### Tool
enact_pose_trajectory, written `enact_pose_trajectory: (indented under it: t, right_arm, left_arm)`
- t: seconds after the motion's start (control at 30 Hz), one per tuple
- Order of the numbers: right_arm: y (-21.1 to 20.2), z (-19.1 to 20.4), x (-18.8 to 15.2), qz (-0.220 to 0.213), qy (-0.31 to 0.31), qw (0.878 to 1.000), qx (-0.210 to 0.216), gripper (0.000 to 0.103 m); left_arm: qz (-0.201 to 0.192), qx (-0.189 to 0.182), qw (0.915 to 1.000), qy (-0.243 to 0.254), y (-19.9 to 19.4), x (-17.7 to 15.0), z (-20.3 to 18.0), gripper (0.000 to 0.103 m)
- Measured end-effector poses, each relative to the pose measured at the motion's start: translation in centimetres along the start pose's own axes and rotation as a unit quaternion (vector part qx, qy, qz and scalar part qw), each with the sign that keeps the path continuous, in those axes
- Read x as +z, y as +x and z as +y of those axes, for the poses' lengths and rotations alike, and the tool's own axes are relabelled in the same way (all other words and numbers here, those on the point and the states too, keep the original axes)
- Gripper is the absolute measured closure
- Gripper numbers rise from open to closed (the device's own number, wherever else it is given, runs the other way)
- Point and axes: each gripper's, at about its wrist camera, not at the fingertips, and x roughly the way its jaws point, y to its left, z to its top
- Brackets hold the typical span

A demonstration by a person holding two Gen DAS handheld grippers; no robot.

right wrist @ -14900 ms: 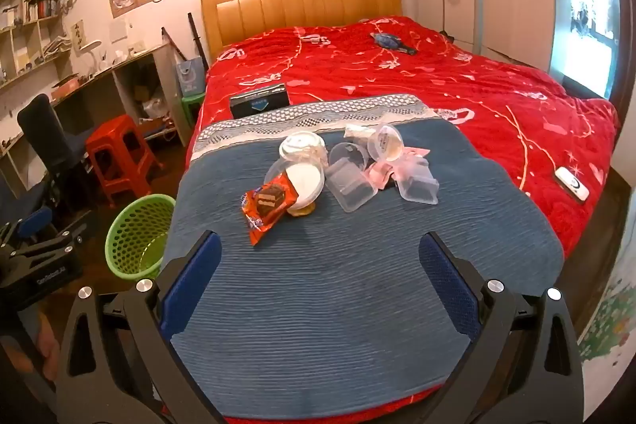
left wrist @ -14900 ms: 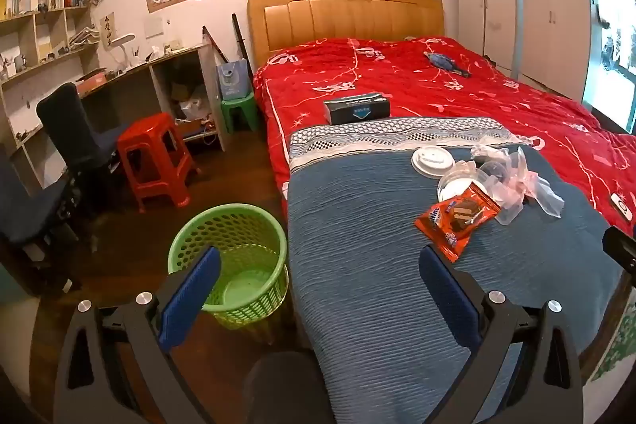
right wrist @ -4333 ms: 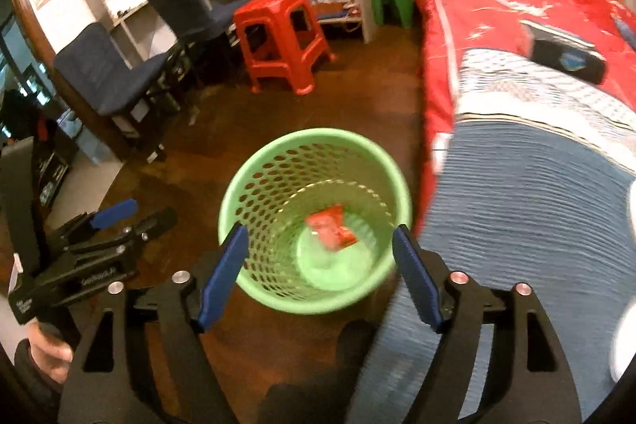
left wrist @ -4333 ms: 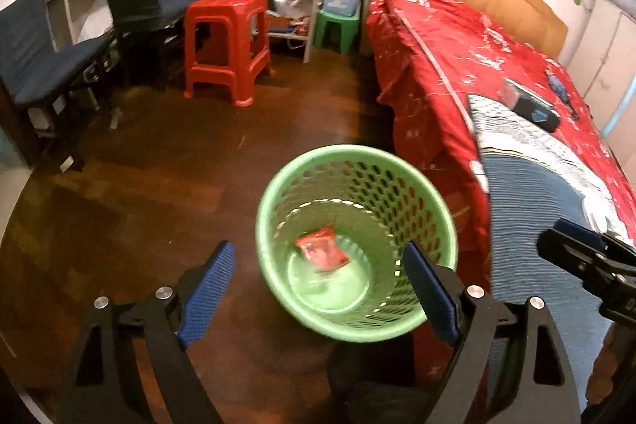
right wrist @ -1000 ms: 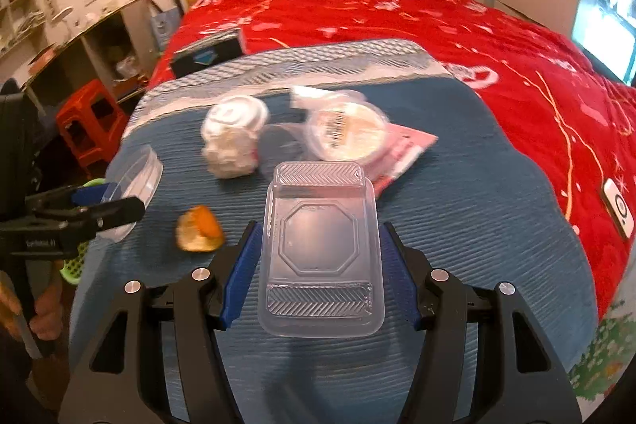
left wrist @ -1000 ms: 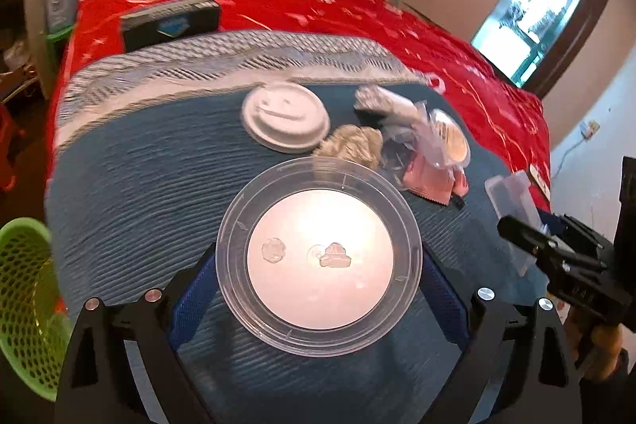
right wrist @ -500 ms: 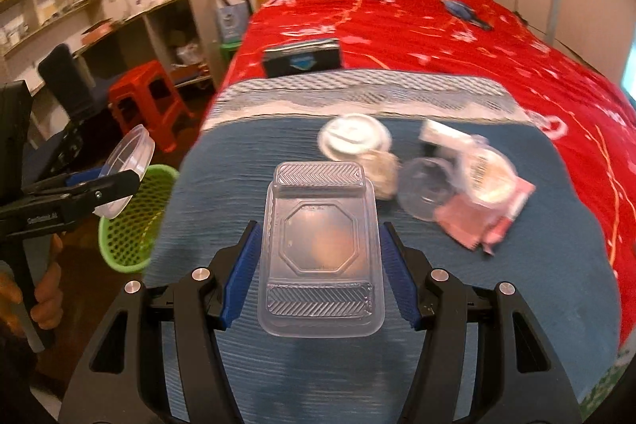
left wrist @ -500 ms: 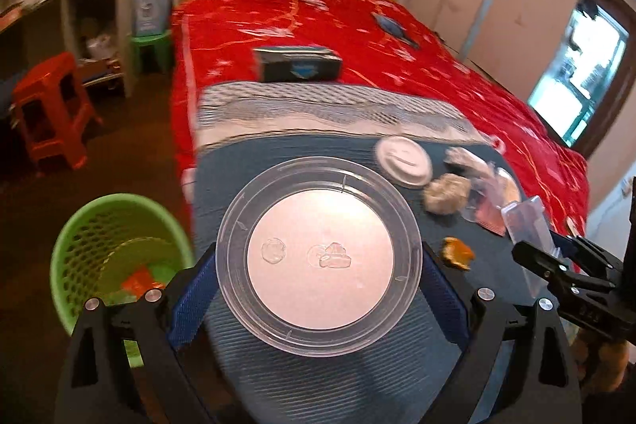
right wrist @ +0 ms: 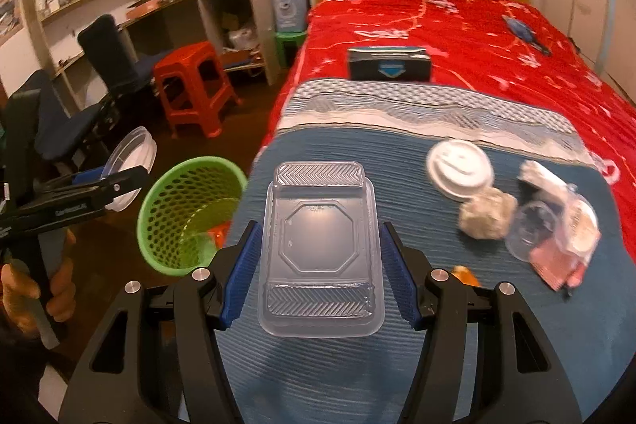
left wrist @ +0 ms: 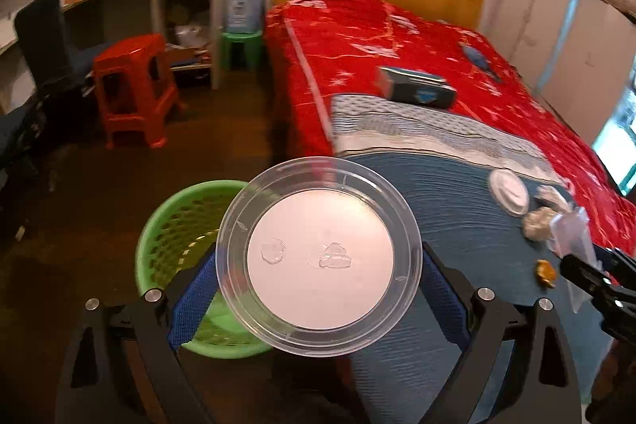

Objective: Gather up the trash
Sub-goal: 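Carry the clear lid with the left tool into the green basket and release, then drop the clear plastic box from the right tool into the green basket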

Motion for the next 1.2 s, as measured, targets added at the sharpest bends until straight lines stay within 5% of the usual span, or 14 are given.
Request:
enact_pose_trajectory:
  t: [0.57,0.93,1.2]
  right_arm:
    - [4.9,6.1,1.6,0.034,-0.042,0.998,0.03,0.043]
    - [7.5,7.9,2.0,0.055,-0.046,0.997,0.042,0.043]
    - [8.6,9.5,2.1,0.063,-0.054,0.995,0.051,0.043]
  left_arm:
    - [0.051,0.079,0.9948,-0.038,6.1,-0.7,8.3,0.013]
    - [0.089,0.084,0.991,-0.055,10.1,-1.0,10.8,0.009]
    - [0.083,0.083,0.9906,-0.07,9.2,-1.7,11.9,0.008]
